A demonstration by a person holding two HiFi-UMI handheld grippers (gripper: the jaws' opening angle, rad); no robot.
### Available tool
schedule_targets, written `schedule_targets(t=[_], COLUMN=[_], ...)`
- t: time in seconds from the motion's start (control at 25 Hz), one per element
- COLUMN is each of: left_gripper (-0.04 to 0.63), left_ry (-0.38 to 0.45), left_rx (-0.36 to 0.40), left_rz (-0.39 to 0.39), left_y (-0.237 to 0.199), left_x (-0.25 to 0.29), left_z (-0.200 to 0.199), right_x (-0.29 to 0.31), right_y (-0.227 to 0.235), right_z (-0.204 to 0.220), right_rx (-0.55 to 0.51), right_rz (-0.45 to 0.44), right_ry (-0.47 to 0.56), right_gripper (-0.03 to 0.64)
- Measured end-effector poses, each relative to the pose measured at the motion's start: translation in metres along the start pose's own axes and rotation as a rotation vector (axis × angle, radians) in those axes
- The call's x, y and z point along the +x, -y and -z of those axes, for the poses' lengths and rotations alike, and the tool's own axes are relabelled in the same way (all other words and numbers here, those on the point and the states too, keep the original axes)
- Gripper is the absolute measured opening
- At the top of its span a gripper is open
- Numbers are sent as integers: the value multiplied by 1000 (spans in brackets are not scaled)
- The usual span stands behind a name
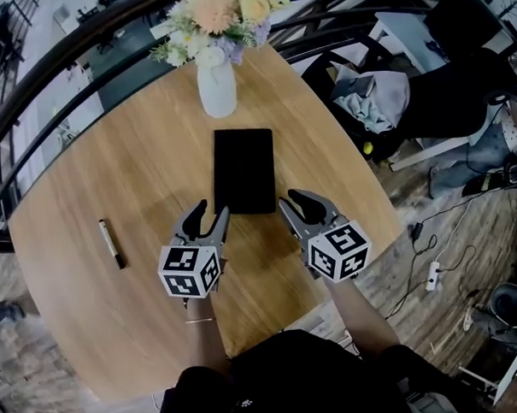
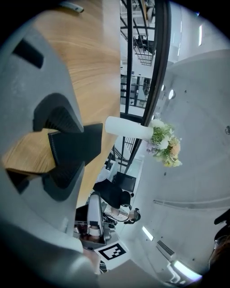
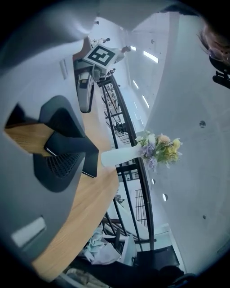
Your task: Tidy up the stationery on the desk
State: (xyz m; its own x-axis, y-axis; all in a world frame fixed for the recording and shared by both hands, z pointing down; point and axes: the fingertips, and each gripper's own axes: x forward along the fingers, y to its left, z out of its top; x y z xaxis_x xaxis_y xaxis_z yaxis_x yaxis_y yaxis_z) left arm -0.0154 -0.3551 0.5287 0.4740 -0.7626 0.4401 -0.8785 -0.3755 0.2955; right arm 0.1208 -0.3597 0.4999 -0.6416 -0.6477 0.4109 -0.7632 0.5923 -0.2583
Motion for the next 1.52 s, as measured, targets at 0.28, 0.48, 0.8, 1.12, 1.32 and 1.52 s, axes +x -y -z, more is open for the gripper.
schedule_targets(t=[0.28,0.48,0.8,1.12,1.32,1.52], left_gripper=[216,229,267,272,273,273], left_ry=[-77,-111,-188,-250,-264,-265], left_rx=[-29,-26,-24,-8,-6,-22], left_rz=[8,-3,-5,12,18,39], left_y=[-5,-8,-10,-4,-4,-4], left_x=[23,30,39,44,46,45], left_z=[18,25,43,55,56,55], right_x=[31,43,59,65,68,68], right_y=[11,18,22,22,19,17], right_z=[21,40,58,74,76,75], right_rx=[-28,-34,-33,-32,-14,1], right_rz=[16,31,19,10,-12,-12], right_ry=[-104,-185,-264,-344,-352,-341], right_gripper=[145,192,223,251,220,212])
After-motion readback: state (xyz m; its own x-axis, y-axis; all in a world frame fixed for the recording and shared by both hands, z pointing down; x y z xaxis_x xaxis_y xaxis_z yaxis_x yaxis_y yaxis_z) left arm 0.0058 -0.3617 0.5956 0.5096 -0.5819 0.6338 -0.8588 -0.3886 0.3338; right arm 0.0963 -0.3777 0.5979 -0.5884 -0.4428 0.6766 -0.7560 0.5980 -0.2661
